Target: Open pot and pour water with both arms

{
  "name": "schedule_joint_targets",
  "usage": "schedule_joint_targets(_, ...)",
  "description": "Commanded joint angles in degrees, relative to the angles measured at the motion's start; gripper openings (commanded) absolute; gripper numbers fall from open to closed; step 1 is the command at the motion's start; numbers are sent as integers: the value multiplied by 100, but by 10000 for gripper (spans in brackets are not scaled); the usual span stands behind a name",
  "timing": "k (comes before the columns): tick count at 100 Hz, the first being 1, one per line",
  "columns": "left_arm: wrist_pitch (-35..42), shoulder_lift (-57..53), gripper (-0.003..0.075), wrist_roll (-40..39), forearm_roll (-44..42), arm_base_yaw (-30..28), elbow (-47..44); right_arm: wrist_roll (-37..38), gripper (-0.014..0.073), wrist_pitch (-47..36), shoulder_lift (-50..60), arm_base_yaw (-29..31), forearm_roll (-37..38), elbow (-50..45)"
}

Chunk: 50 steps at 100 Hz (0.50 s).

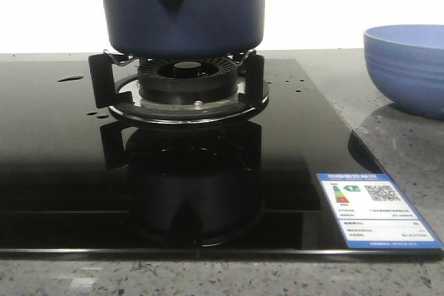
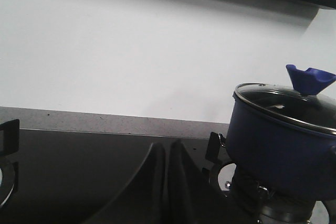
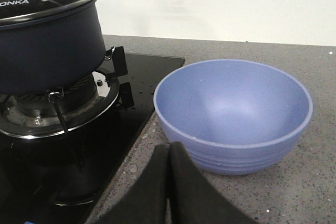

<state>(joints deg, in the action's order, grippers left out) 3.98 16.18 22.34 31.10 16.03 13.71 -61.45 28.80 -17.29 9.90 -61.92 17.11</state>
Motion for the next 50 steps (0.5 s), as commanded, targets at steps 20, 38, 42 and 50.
schedule_joint_targets(20, 383, 33, -19, 0, 20, -15, 151, -68, -58, -238, -31, 5, -225, 142)
schedule_joint_targets(38, 383, 33, -19, 0, 20, -15, 151, -68, -58, -238, -31, 5, -225, 142)
schedule_joint_targets(42, 383, 33, -19, 0, 20, -15, 151, -68, -58, -238, -31, 5, -225, 142)
schedule_joint_targets(50, 374, 33, -19, 0, -86, -15, 143, -68, -58, -238, -31, 5, -225, 142)
